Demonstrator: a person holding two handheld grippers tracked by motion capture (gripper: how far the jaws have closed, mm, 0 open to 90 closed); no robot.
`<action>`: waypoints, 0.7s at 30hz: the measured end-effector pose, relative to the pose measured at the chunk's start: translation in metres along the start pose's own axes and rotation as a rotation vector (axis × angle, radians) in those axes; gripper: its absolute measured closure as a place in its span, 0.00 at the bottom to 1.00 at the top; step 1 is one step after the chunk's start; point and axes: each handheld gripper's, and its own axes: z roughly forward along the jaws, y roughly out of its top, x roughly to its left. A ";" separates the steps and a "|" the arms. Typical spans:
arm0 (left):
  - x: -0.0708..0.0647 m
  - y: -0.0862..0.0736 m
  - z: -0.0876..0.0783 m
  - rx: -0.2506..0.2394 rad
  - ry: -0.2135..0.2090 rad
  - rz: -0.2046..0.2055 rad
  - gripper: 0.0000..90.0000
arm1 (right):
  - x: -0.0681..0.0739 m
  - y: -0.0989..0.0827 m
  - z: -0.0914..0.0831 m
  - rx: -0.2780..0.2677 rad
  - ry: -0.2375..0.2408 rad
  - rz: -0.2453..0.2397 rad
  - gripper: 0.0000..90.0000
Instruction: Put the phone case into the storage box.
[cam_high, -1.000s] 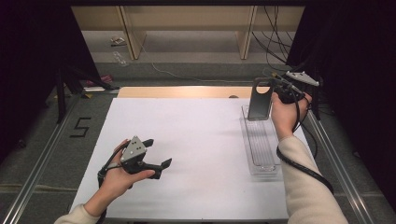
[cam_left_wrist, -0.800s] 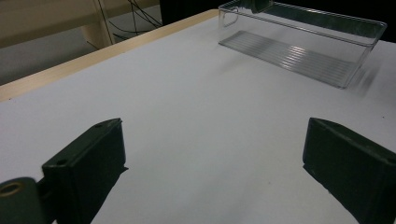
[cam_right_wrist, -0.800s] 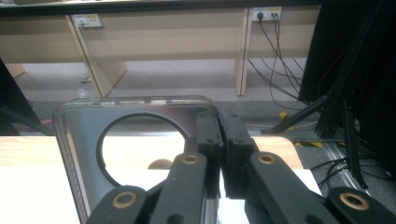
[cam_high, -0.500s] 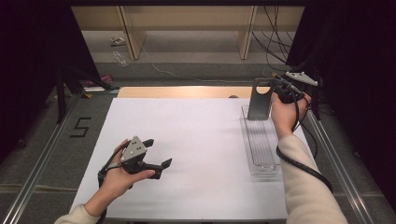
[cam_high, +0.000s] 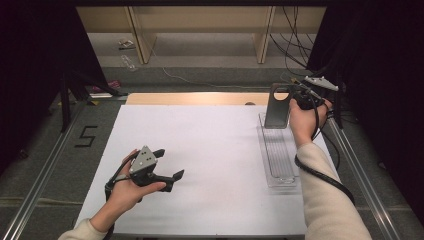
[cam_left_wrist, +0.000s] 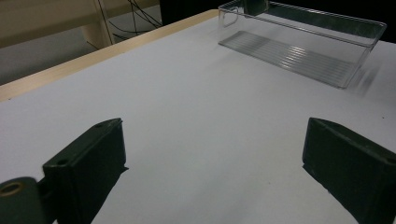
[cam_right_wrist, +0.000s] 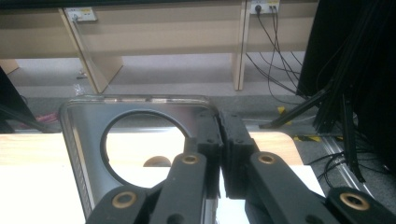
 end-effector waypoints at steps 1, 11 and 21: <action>0.000 0.000 0.000 0.000 0.000 0.000 0.06 | 0.000 0.000 0.001 -0.001 -0.001 -0.001 0.98; 0.000 0.000 0.000 0.000 0.001 -0.001 0.06 | 0.000 -0.002 0.005 0.010 -0.003 -0.003 0.97; 0.000 0.000 0.000 -0.001 0.000 -0.001 0.06 | 0.001 -0.004 0.010 0.023 -0.006 -0.004 0.97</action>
